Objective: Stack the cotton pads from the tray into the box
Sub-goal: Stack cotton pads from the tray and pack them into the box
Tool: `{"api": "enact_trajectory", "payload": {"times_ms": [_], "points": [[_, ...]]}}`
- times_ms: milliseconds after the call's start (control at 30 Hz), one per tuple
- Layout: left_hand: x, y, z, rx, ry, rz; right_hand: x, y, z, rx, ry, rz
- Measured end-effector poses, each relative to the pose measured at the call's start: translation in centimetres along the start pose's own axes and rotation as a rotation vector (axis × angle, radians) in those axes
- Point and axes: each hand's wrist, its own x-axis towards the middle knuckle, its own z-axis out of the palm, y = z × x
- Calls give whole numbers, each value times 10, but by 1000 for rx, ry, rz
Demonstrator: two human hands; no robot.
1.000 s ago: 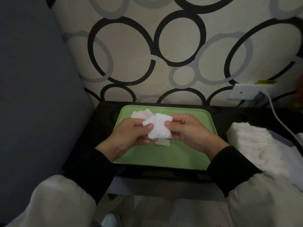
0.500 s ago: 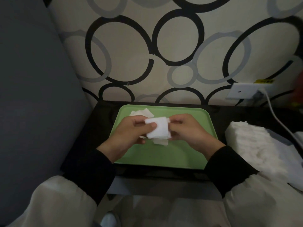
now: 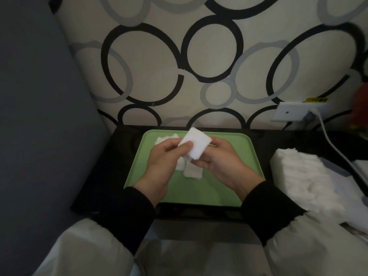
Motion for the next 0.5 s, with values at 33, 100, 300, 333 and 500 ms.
{"api": "enact_trajectory", "payload": {"times_ms": [33,100,300,333,500], "points": [[0,0,1,13,20,11,-1,-1,0,17,1,-2],[1,1,4,36,33,31,-2,-4,-3,34,5,-1],[3,-4,16,95,73,71,-9,-10,-13,35,-12,22],[3,-5,20,95,73,78,-11,-12,-16,31,-18,29],[0,-10,41,78,45,123,-20,-22,-35,10,4,39]]}}
